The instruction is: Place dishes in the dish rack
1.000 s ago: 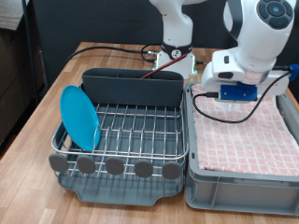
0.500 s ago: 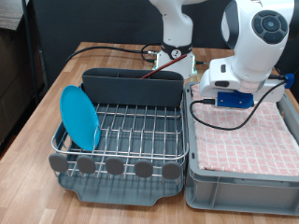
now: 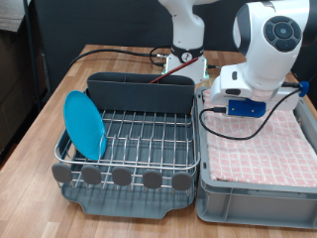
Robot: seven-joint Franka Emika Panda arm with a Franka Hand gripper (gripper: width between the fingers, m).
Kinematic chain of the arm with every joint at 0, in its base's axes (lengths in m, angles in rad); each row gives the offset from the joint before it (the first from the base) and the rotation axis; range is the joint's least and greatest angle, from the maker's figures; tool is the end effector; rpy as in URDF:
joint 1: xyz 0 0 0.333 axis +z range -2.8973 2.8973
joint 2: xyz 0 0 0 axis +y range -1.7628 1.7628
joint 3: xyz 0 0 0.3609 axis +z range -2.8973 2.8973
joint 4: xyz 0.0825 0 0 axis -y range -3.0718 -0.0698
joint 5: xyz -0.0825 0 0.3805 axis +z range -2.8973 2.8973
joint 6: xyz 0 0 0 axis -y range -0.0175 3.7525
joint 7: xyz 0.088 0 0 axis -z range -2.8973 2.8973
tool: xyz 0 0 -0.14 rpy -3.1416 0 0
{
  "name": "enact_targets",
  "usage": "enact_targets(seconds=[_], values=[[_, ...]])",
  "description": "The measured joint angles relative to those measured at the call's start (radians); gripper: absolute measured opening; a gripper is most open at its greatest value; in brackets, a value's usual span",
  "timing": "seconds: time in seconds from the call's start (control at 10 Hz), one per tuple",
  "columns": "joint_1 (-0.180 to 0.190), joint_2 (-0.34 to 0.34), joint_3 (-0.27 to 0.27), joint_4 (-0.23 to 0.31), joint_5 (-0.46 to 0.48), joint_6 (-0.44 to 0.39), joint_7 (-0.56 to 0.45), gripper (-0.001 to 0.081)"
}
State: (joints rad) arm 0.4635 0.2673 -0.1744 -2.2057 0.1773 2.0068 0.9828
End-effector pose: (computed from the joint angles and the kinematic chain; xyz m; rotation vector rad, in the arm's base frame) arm 0.4678 0.1548 0.2494 2.6464 -1.1362 -0.6228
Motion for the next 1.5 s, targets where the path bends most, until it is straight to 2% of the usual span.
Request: enact_targets(seconds=[0.1,0.2,0.3,0.4,0.9,1.2,1.5], values=[[0.0,0.0,0.0,0.0,0.0,0.001,0.0,0.0364],[0.0,0.0,0.0,0.0,0.0,0.002,0.0,0.0364],[0.0,0.0,0.0,0.001,0.0,0.002,0.0,0.0198],[0.0,0.0,0.0,0.003,0.0,0.002,0.0,0.007],[0.0,-0.028,-0.016,0.059,-0.027,-0.048,0.017,0.0072],[0.0,-0.086,-0.037,0.098,-0.098,-0.058,0.054,0.0071],[-0.001,-0.124,-0.064,0.159,-0.173,-0.038,0.053,0.0071]])
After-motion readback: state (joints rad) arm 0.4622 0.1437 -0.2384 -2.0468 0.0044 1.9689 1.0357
